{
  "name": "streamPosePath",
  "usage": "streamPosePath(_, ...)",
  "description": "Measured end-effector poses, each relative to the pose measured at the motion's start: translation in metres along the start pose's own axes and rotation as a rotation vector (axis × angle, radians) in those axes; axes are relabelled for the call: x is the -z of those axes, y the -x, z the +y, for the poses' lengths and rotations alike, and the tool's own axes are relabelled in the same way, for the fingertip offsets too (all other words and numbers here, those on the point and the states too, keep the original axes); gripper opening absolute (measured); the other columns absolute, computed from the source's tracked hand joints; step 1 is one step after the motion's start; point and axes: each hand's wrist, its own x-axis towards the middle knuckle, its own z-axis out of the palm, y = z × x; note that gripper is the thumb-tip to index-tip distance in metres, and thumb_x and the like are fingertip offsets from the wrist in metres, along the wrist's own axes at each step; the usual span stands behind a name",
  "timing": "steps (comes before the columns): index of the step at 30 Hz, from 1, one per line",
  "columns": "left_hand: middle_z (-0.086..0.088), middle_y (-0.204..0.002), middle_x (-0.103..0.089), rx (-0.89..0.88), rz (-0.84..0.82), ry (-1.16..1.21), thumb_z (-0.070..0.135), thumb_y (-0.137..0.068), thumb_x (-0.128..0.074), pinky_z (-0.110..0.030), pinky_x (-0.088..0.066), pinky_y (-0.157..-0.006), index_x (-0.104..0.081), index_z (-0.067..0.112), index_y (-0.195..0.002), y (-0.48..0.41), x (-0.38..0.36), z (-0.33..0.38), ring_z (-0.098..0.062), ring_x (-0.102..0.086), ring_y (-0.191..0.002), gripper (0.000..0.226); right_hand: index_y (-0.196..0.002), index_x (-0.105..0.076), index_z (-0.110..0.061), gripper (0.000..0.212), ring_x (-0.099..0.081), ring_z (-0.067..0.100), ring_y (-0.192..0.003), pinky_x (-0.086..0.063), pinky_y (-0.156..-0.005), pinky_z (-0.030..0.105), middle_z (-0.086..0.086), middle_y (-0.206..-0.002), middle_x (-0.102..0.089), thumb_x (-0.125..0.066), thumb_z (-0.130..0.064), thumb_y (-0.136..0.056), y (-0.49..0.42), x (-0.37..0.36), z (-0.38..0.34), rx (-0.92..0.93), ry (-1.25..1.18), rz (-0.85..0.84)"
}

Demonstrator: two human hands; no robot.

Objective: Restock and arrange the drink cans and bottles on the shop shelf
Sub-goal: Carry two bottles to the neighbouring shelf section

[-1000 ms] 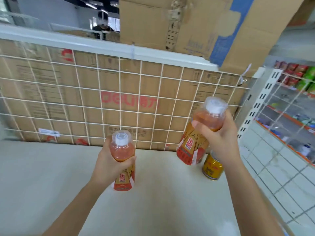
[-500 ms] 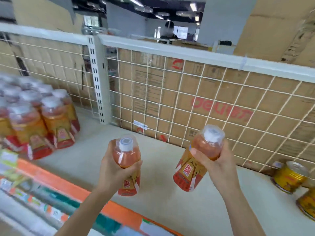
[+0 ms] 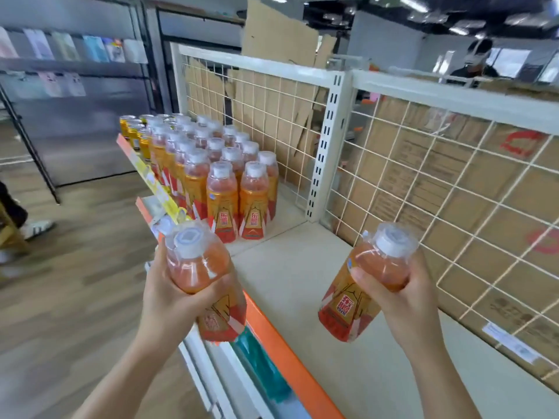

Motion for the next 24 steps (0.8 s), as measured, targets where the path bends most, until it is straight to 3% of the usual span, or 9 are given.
streamPosePath(4, 0.026, -0.082, -0.067, 0.0, 0.076, -0.063, 0.018, -0.046, -0.079, -0.007, -0.048, -0.064, -0.053, 0.035, -0.096, 0.003, 0.031, -0.005, 0.008, -0.062, -0.073, 0.059, -0.109, -0.054, -0.038, 0.056, -0.064, 0.007, -0.092, -0.049, -0.073, 0.012, -0.015, -0.1, -0.066, -0.081, -0.026, -0.061, -0.004, -0.025, 0.004, 0.006, -0.037, -0.082)
streamPosePath(8, 0.02, -0.086, -0.069, 0.023, 0.108, -0.03, 0.038, -0.041, -0.077, -0.011, -0.051, -0.063, -0.058, 0.045, -0.094, -0.004, 0.062, -0.012, 0.002, -0.065, -0.076, 0.058, -0.113, -0.054, -0.03, 0.058, -0.064, 0.008, -0.092, -0.049, -0.074, 0.011, -0.012, -0.1, -0.067, -0.074, -0.024, -0.06, -0.011, -0.052, 0.005, 0.005, -0.048, -0.119)
streamPosePath(12, 0.018, -0.085, -0.069, 0.022, 0.117, 0.01, 0.039, -0.04, -0.077, -0.012, -0.052, -0.062, -0.058, 0.045, -0.095, -0.029, 0.093, -0.028, 0.001, -0.065, -0.076, 0.059, -0.11, -0.056, -0.033, 0.055, -0.065, 0.01, -0.091, -0.05, -0.074, 0.013, -0.007, -0.1, -0.068, -0.074, -0.026, -0.059, -0.02, -0.084, 0.004, 0.006, -0.019, -0.106)
streamPosePath(15, 0.019, -0.081, -0.069, -0.002, 0.084, 0.008, 0.018, -0.047, -0.085, -0.011, -0.051, -0.06, -0.055, 0.033, -0.098, -0.059, 0.119, -0.044, 0.002, -0.065, -0.072, 0.061, -0.108, -0.056, -0.032, 0.056, -0.065, 0.006, -0.088, -0.049, -0.07, 0.01, -0.011, -0.098, -0.068, -0.08, -0.025, -0.059, -0.029, -0.116, 0.003, 0.004, 0.01, -0.065)
streamPosePath(17, 0.019, -0.08, -0.069, -0.009, 0.053, 0.006, 0.006, -0.051, -0.084, -0.01, -0.051, -0.06, -0.056, 0.036, -0.094, -0.083, 0.137, -0.054, 0.003, -0.065, -0.071, 0.059, -0.111, -0.056, -0.028, 0.062, -0.065, 0.003, -0.088, -0.047, -0.069, 0.007, -0.015, -0.098, -0.068, -0.087, -0.023, -0.058, -0.034, -0.139, 0.001, 0.014, 0.042, -0.013)
streamPosePath(21, 0.02, -0.083, -0.069, -0.029, -0.015, 0.011, 0.012, -0.05, -0.077, -0.01, -0.051, -0.061, -0.06, 0.052, -0.085, -0.136, 0.174, -0.069, 0.003, -0.065, -0.073, 0.056, -0.108, -0.055, -0.033, 0.059, -0.063, -0.003, -0.086, -0.046, -0.067, 0.005, -0.023, -0.094, -0.067, -0.086, -0.024, -0.059, -0.048, -0.183, -0.006, 0.021, 0.077, 0.094)
streamPosePath(24, 0.024, -0.081, -0.068, -0.051, -0.081, 0.019, 0.01, -0.045, -0.089, -0.007, -0.049, -0.061, -0.06, 0.055, -0.083, -0.172, 0.19, -0.077, 0.006, -0.063, -0.072, 0.066, -0.107, -0.056, -0.033, 0.059, -0.064, -0.002, -0.085, -0.046, -0.066, 0.005, -0.021, -0.095, -0.067, -0.086, -0.039, -0.056, -0.056, -0.209, -0.013, 0.002, 0.09, 0.175)
